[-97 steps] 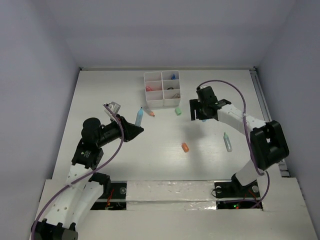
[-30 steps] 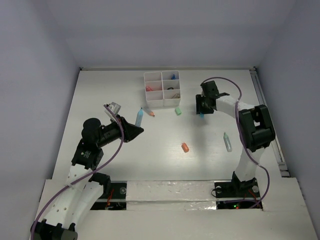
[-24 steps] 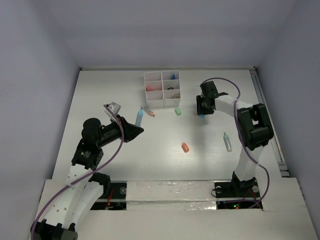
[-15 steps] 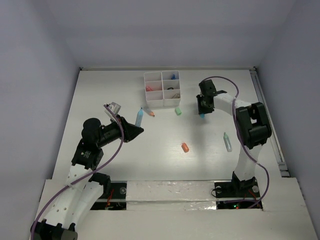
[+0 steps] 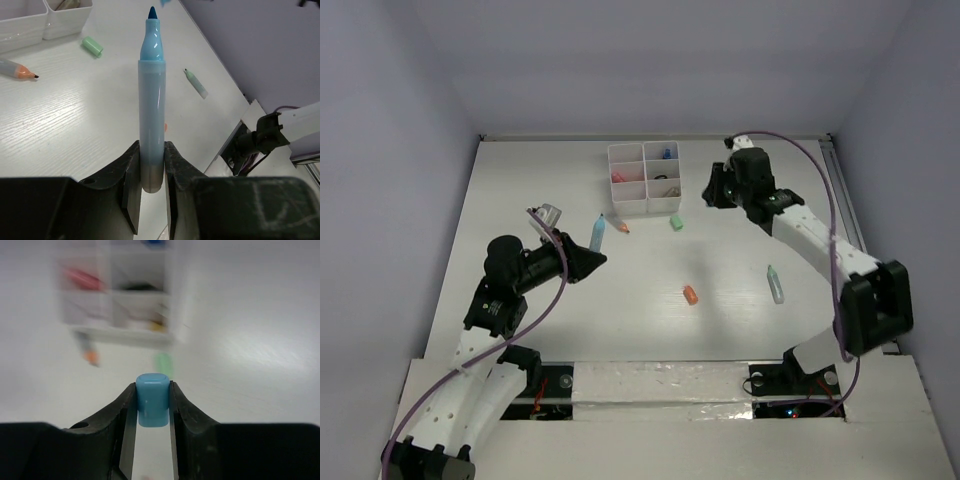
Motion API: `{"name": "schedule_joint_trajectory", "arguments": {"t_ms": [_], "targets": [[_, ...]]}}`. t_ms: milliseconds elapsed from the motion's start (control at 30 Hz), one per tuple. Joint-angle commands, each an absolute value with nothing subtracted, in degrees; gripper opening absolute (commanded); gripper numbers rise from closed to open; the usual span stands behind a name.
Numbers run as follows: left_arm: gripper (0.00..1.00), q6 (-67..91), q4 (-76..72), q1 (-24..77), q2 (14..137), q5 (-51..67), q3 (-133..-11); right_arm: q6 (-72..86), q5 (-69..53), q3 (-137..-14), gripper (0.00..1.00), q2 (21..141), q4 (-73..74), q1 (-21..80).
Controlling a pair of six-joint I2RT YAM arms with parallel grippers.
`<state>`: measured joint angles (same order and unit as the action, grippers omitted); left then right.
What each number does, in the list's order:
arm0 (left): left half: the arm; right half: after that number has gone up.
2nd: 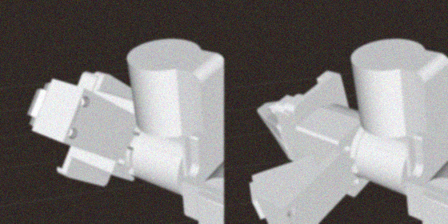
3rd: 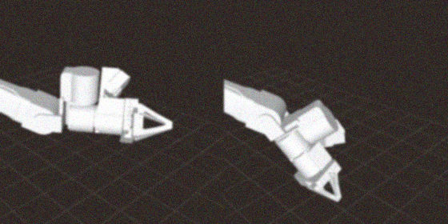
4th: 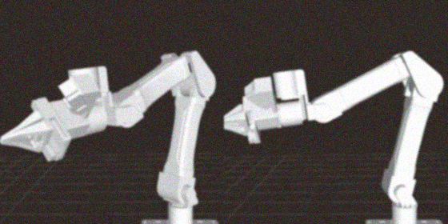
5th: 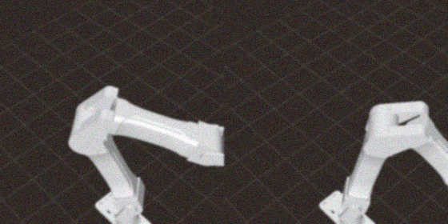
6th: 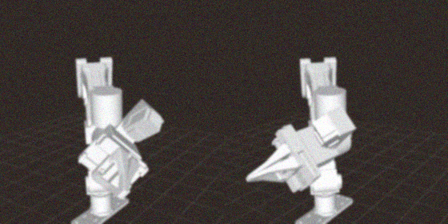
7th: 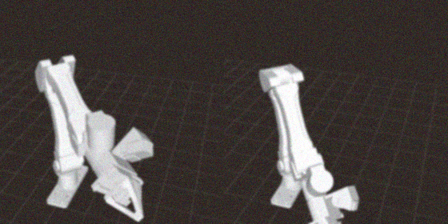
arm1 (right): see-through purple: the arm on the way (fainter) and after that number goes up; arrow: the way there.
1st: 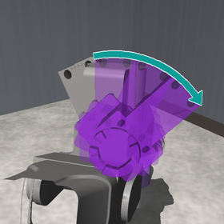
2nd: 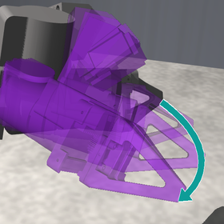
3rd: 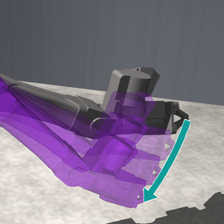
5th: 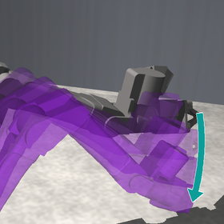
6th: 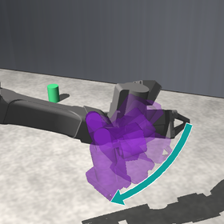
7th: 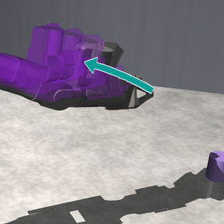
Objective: Sort the stationery into containers
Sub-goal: Pick up the pen cap from the center of the board, then close the pen cap on the pen.
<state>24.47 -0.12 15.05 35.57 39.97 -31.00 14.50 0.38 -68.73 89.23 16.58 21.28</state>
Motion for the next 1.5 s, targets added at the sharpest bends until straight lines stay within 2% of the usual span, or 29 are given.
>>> {"name": "schedule_joint_trajectory", "arguments": {"t_ms": [0,167,367,533,1000,1467], "targets": [[0.0,23.82,-1.58,15.38,35.6,38.32,-32.52,26.06,-9.22,-66.37,0.0,81.04,-3.3,26.71],[0.0,23.38,-1.06,15.38,35.07,36.48,-32.78,34.1,-8.11,-71.61,0.0,85.85,-16.15,38.2],[0.0,23.29,-0.35,15.38,34.1,34.54,-32.96,36.56,-6.68,-83.12,0.0,93.68,-17.06,44.47],[0.0,23.12,-0.09,15.38,34.1,33.66,-33.13,34.37,-4.58,-87.71,0.0,97.64,-13.72,49.39],[0.0,23.2,2.46,15.38,32.43,28.13,-33.66,31.82,1.58,-85.25,0.0,96.42,-13.01,51.68],[0.0,23.38,2.99,15.38,31.55,25.93,-33.93,30.24,2.54,-86.48,0.0,97.82,-11.08,53.96]]}}
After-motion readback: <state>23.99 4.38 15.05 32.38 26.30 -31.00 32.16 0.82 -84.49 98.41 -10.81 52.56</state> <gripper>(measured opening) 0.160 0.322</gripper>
